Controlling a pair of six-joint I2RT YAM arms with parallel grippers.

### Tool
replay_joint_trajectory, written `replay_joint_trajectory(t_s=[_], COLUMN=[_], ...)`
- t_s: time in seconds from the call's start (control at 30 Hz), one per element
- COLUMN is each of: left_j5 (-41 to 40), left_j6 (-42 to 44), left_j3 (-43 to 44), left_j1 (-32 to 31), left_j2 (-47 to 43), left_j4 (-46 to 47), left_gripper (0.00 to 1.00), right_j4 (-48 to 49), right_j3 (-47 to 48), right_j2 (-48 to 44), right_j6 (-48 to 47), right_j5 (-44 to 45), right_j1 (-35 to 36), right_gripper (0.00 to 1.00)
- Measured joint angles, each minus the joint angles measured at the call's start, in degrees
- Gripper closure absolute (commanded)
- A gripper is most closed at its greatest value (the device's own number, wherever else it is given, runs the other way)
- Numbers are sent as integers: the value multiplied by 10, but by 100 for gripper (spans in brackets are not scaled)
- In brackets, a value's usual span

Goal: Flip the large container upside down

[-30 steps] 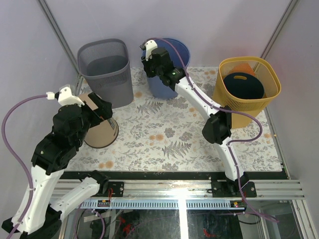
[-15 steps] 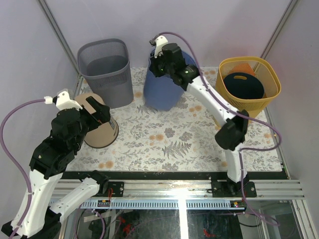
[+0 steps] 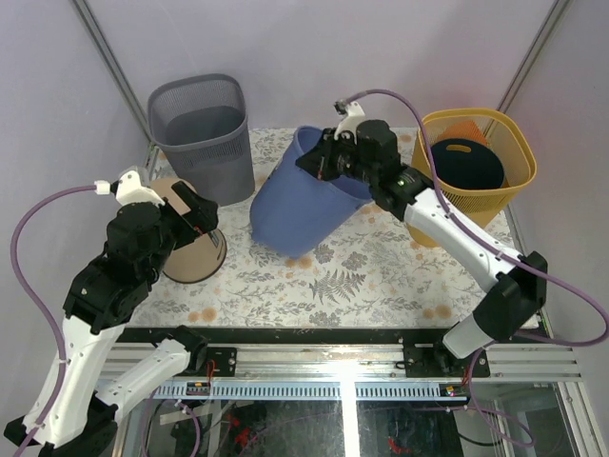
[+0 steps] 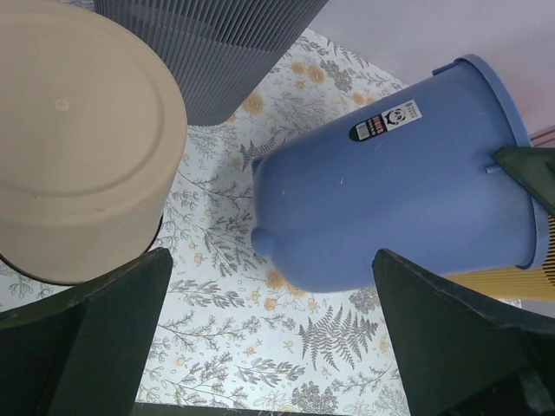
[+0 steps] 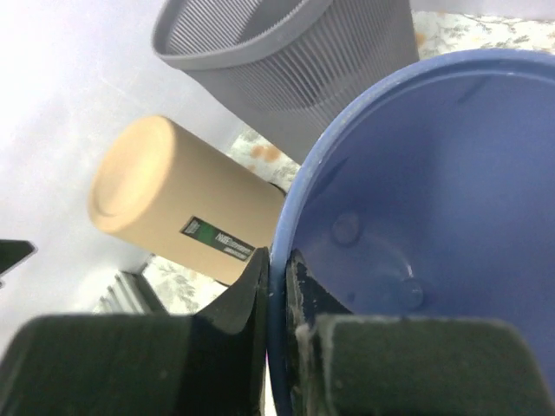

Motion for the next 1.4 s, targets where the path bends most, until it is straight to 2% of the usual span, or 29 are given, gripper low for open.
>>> replay_joint_trajectory(t_s=[0.17,0.3,0.53,0.67,0.83,1.0,1.4], left_j5=[10,21,35,43,51,57,62], left_j6=[-12,-20,-40,-52,-65,-65,-54], left_j3=[-21,-45,-104,-142,-187,-199,-221], left_j1=[0,0,0,0,0,0,0], left_j2=[-4,-7,-23,-38,-43,-38,-32], left_j4=[11,17,24,32,46,60,89], left_gripper=[0,0,0,0,0,0,0], right_j4=[158,242,296,272,191,153,25], right_j3=[-131,-185,-226,-239,-249,-238,-106], right_j2=[-45,-46,-44,-45,-45,-45,-2], right_j6=[80,134,181,172,147,118,29], right_j5=[-32,-45,-50,-40,-3,23,125], right_j1=[-26,-39,-40,-39,-39,-39,-30], right_gripper=[100,99,75,68,67,65,60])
